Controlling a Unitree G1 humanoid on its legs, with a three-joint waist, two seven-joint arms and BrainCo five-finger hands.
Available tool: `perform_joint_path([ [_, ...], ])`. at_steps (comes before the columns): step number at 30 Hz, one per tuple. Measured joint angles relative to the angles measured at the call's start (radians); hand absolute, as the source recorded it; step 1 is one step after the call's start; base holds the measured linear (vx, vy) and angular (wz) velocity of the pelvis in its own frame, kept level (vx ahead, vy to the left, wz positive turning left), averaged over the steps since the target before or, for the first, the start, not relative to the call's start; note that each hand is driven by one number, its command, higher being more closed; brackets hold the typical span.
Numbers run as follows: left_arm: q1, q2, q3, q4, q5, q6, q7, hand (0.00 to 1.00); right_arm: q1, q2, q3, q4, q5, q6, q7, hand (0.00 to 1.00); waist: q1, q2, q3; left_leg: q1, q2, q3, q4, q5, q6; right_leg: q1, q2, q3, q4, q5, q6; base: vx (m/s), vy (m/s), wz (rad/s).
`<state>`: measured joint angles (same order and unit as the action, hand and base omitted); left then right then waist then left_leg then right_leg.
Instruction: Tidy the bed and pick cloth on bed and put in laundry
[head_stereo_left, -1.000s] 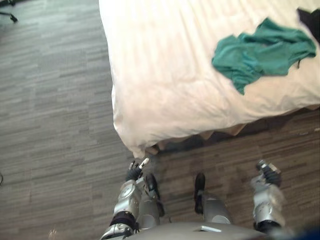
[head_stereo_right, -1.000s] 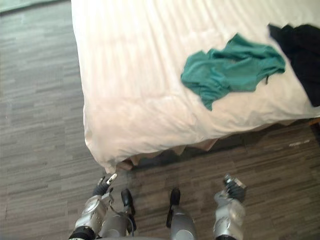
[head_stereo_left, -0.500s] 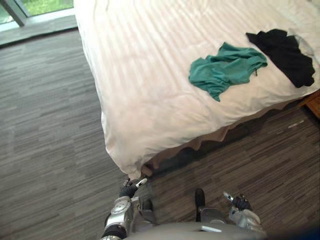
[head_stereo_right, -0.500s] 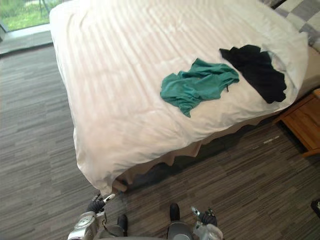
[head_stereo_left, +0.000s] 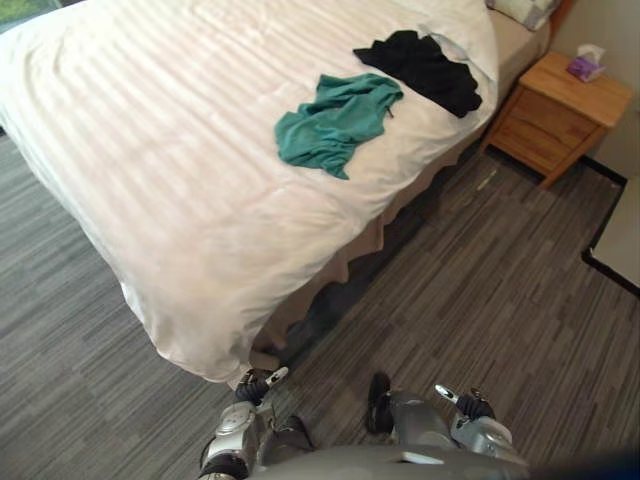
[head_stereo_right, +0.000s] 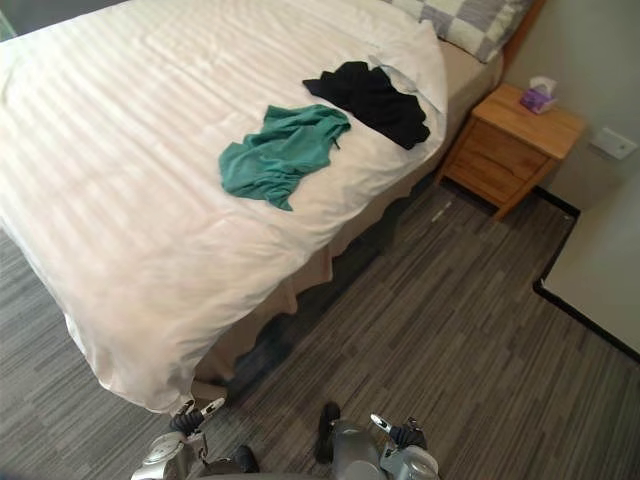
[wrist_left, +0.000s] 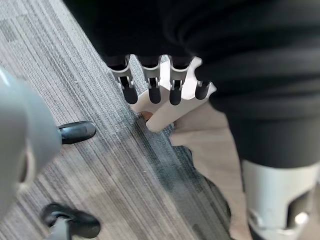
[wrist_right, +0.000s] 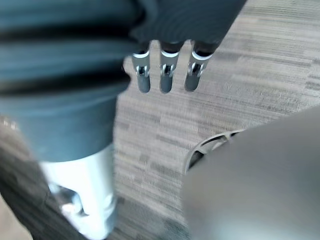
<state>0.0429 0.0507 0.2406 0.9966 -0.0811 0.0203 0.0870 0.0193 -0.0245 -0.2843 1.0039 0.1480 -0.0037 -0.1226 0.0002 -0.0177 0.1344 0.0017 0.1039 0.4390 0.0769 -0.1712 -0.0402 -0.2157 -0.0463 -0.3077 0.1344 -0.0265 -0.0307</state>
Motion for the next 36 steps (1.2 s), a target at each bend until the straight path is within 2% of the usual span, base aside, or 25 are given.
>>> perform_joint_path([
  [1, -0.003, -0.022, 0.005, 0.017, 0.023, 0.005, 0.001, 0.00, -0.030, -0.012, -0.022, 0.002, -0.016, 0.005, -0.003, 0.00, -0.007, 0.029, 0.012, -0.007, 0.024, 0.064, -0.016, 0.035, 0.016, -0.041, -0.058, -0.068, 0.229, -0.114, -0.072, -0.10, 0.006, -1.59],
  [2, -0.012, -0.015, -0.014, 0.016, 0.029, 0.013, 0.001, 0.00, -0.019, -0.011, -0.020, 0.004, -0.017, 0.005, -0.005, 0.00, -0.032, 0.008, 0.012, 0.004, -0.009, 0.073, -0.009, 0.042, 0.001, -0.007, -0.130, -0.085, 0.271, -0.174, 0.006, -0.01, -0.048, -0.99],
  [3, -0.018, -0.011, -0.027, 0.015, 0.033, 0.014, 0.001, 0.00, -0.006, -0.003, -0.022, 0.025, -0.017, 0.011, -0.007, 0.00, -0.037, 0.003, 0.027, 0.012, -0.013, 0.076, -0.003, 0.039, -0.007, 0.027, -0.112, -0.060, 0.202, -0.181, 0.040, 0.04, -0.067, -0.54],
  [4, -0.019, -0.021, -0.041, 0.018, 0.033, 0.016, -0.002, 0.00, 0.005, -0.002, -0.020, 0.030, -0.015, 0.016, -0.011, 0.00, -0.037, 0.019, 0.022, 0.014, 0.003, 0.074, -0.011, 0.043, -0.010, 0.069, -0.055, -0.019, 0.084, -0.107, 0.044, 0.01, -0.074, -0.77],
  [5, -0.016, -0.023, -0.041, 0.017, 0.034, 0.015, -0.001, 0.00, 0.006, -0.003, -0.016, 0.027, -0.018, 0.016, -0.013, 0.00, -0.033, 0.026, 0.017, 0.018, 0.005, 0.075, -0.018, 0.042, -0.010, 0.083, -0.032, -0.006, 0.036, -0.082, 0.036, 0.02, -0.008, -1.16],
  [6, -0.007, -0.016, -0.042, 0.016, 0.034, 0.015, -0.001, 0.00, 0.007, -0.001, -0.013, 0.027, -0.027, 0.017, -0.017, 0.00, -0.034, 0.024, 0.003, 0.028, 0.015, 0.108, -0.039, 0.041, -0.009, 0.089, 0.006, 0.030, -0.034, -0.029, 0.027, 0.04, -0.004, -0.98],
  [7, -0.016, -0.011, -0.045, 0.016, 0.034, 0.014, -0.001, 0.00, 0.003, 0.003, -0.011, 0.027, -0.037, 0.017, -0.017, 0.00, -0.036, 0.026, 0.002, 0.034, 0.020, 0.125, -0.038, 0.043, -0.009, 0.088, 0.015, 0.038, -0.049, -0.013, 0.024, 0.00, -0.024, -1.19],
  [8, -0.039, -0.003, -0.057, 0.011, 0.036, 0.013, -0.002, 0.00, 0.000, 0.008, 0.006, 0.023, -0.054, 0.017, -0.017, 0.00, -0.038, 0.009, 0.004, 0.030, 0.028, 0.166, -0.025, 0.043, -0.011, 0.094, 0.036, 0.052, -0.107, 0.031, 0.018, -0.03, -0.057, -0.70],
  [11, -0.055, -0.007, -0.085, 0.006, 0.065, 0.004, -0.013, 0.00, 0.013, 0.011, 0.032, 0.024, -0.097, 0.017, -0.015, 0.00, -0.036, -0.014, 0.000, 0.042, 0.030, 0.225, 0.012, 0.041, -0.013, 0.144, 0.041, 0.102, -0.238, 0.108, 0.015, -0.07, -0.008, -0.65],
  [15, -0.044, -0.003, -0.100, 0.007, 0.077, 0.003, -0.015, 0.00, 0.020, 0.008, 0.040, 0.011, -0.109, 0.017, -0.014, 0.00, -0.037, 0.001, 0.010, 0.094, 0.042, 0.266, 0.033, 0.030, -0.019, 0.179, 0.027, 0.077, -0.239, 0.081, -0.002, -0.10, 0.030, -0.32],
  [16, -0.035, -0.002, -0.104, 0.007, 0.081, 0.001, -0.015, 0.00, 0.020, 0.009, 0.039, 0.004, -0.115, 0.016, -0.013, 0.00, -0.039, 0.017, 0.015, 0.107, 0.056, 0.270, 0.041, 0.012, -0.026, 0.192, 0.037, 0.072, -0.239, 0.080, -0.003, -0.05, -0.009, -0.11],
  [19, -0.016, -0.006, -0.104, 0.009, 0.082, -0.003, -0.015, 0.00, 0.019, 0.005, 0.031, 0.004, -0.120, 0.012, -0.012, 0.00, -0.032, 0.034, 0.024, 0.095, 0.096, 0.288, 0.130, -0.011, -0.038, 0.193, 0.046, 0.076, -0.239, 0.079, -0.005, -0.05, -0.010, -0.33],
  [20, -0.007, -0.007, -0.104, 0.011, 0.079, -0.003, -0.014, 0.00, 0.019, 0.006, 0.023, 0.007, -0.117, 0.012, -0.013, 0.00, -0.034, 0.037, 0.026, 0.084, 0.100, 0.267, 0.167, -0.012, -0.039, 0.194, 0.046, 0.086, -0.239, 0.080, -0.004, -0.02, -0.031, -0.43],
  [21, -0.001, -0.008, -0.101, 0.009, 0.069, -0.004, -0.013, 0.00, 0.016, 0.006, 0.018, 0.009, -0.110, 0.010, -0.016, 0.00, -0.036, 0.038, 0.033, 0.057, 0.105, 0.183, 0.237, -0.012, -0.038, 0.195, 0.047, 0.117, -0.235, 0.091, -0.001, 0.00, -0.050, -0.61],
  [22, -0.002, -0.007, -0.101, 0.009, 0.058, -0.005, -0.002, 0.00, 0.013, 0.004, 0.020, 0.020, -0.101, 0.010, -0.018, 0.00, -0.031, 0.034, 0.038, 0.013, 0.090, 0.030, 0.302, -0.025, -0.029, 0.197, 0.046, 0.166, -0.232, 0.103, 0.001, 0.03, -0.034, -0.72],
  [23, 0.002, -0.011, -0.101, 0.010, 0.051, -0.006, 0.002, 0.00, 0.010, -0.001, 0.020, 0.028, -0.101, 0.009, -0.019, 0.00, -0.024, 0.035, 0.040, 0.010, 0.066, -0.051, 0.294, -0.038, -0.025, 0.197, 0.045, 0.190, -0.232, 0.107, 0.002, 0.05, 0.011, -1.14],
  [24, 0.006, -0.021, -0.101, 0.009, 0.045, -0.009, 0.006, 0.00, 0.006, -0.014, 0.020, 0.043, -0.097, 0.010, -0.021, 0.00, -0.007, 0.048, 0.037, 0.022, 0.026, -0.184, 0.262, -0.060, -0.019, 0.192, 0.049, 0.238, -0.232, 0.113, 0.005, 0.03, 0.061, -1.28],
  [25, 0.007, -0.036, -0.105, 0.010, 0.024, -0.011, 0.005, 0.00, 0.007, -0.027, 0.018, 0.046, -0.092, 0.010, -0.024, 0.00, -0.011, 0.070, 0.032, 0.039, 0.010, -0.233, 0.201, -0.060, -0.018, 0.189, 0.063, 0.270, -0.232, 0.113, 0.005, 0.01, 0.070, -1.18],
  [28, -0.020, -0.049, -0.122, 0.024, 0.014, -0.010, 0.006, 0.00, 0.005, -0.031, 0.002, 0.035, -0.080, 0.008, -0.036, 0.00, -0.029, 0.099, 0.026, 0.082, 0.035, -0.224, 0.109, -0.082, -0.025, 0.192, 0.094, 0.278, -0.238, 0.121, 0.014, -0.01, 0.106, -0.40],
  [29, -0.026, -0.048, -0.122, 0.029, 0.015, -0.011, 0.006, 0.00, 0.005, -0.029, -0.006, 0.035, -0.080, 0.008, -0.037, 0.00, -0.031, 0.092, 0.029, 0.087, 0.034, -0.224, 0.101, -0.085, -0.024, 0.194, 0.095, 0.278, -0.238, 0.126, 0.018, -0.02, 0.114, -0.02],
  [30, -0.030, -0.040, -0.122, 0.042, 0.016, -0.011, 0.006, 0.00, 0.007, -0.014, -0.022, 0.037, -0.073, 0.010, -0.037, 0.00, -0.027, 0.071, 0.029, 0.093, 0.032, -0.215, 0.091, -0.086, -0.024, 0.197, 0.092, 0.282, -0.238, 0.129, 0.019, -0.01, 0.079, -0.08],
  [32, -0.029, -0.027, -0.121, 0.050, 0.022, -0.006, 0.006, 0.00, 0.013, 0.004, -0.026, 0.040, -0.059, 0.010, -0.038, 0.00, -0.012, 0.061, 0.024, 0.123, 0.030, -0.199, 0.067, -0.085, -0.024, 0.208, 0.093, 0.292, -0.239, 0.130, 0.018, 0.03, 0.089, -0.18],
  [33, -0.025, -0.024, -0.121, 0.050, 0.027, -0.006, 0.006, 0.00, 0.016, 0.008, -0.026, 0.041, -0.053, 0.010, -0.038, 0.00, -0.013, 0.059, 0.019, 0.134, 0.029, -0.198, 0.060, -0.086, -0.024, 0.214, 0.095, 0.294, -0.239, 0.131, 0.016, 0.05, 0.040, -0.12],
  [34, -0.005, -0.032, -0.080, 0.090, 0.033, -0.004, 0.007, 0.00, 0.013, 0.009, -0.033, 0.080, -0.051, 0.013, -0.039, 0.00, -0.013, 0.051, -0.014, 0.191, 0.003, -0.230, -0.003, -0.060, -0.028, 0.225, 0.078, 0.243, -0.239, 0.117, 0.030, 0.02, 0.013, -0.04],
  [36, -0.005, -0.032, -0.080, 0.090, 0.033, -0.004, 0.007, 0.00, 0.013, 0.009, -0.033, 0.080, -0.051, 0.013, -0.039, 0.00, -0.013, 0.051, -0.014, 0.190, 0.003, -0.230, -0.003, -0.060, -0.028, 0.225, 0.078, 0.243, -0.239, 0.117, 0.030, 0.00, 0.000, 0.00],
])
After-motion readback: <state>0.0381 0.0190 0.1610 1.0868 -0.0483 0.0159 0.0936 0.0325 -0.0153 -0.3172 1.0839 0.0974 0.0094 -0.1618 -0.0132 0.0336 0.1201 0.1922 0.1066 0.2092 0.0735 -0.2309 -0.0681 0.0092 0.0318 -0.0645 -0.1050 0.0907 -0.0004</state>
